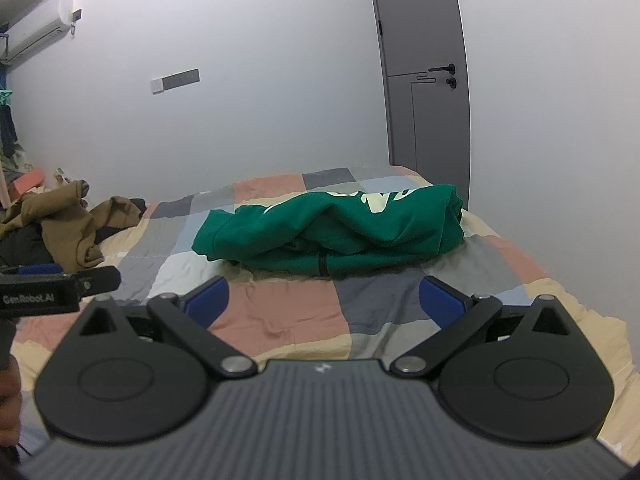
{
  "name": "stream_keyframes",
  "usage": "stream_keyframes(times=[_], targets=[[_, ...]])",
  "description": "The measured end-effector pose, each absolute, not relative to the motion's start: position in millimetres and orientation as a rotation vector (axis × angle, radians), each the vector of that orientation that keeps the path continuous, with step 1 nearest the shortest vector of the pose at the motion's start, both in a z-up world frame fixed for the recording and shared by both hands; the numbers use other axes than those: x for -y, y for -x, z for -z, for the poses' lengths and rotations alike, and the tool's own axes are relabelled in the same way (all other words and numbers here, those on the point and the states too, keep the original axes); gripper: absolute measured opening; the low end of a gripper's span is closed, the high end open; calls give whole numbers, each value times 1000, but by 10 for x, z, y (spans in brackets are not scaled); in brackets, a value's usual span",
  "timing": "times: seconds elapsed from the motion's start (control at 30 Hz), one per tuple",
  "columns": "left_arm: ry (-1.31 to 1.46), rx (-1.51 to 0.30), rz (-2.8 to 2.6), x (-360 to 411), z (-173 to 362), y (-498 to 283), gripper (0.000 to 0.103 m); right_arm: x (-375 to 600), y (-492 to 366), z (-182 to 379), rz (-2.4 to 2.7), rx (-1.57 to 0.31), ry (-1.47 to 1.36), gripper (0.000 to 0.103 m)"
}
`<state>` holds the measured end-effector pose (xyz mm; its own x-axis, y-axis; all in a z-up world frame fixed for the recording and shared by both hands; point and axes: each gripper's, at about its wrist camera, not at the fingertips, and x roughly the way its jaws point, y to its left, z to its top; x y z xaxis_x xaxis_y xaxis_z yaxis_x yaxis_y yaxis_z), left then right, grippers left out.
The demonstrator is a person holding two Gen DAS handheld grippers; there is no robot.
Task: Fold large clothes
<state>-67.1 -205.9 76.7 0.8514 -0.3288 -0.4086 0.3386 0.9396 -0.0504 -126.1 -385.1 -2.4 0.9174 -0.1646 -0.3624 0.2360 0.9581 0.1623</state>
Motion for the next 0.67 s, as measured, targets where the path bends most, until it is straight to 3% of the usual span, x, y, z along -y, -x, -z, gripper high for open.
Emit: stream_keyframes(times=[0.67], targets=[[-7, -402, 357, 1987, -820, 788, 103, 3852, 1292, -35, 199, -342, -178, 103]])
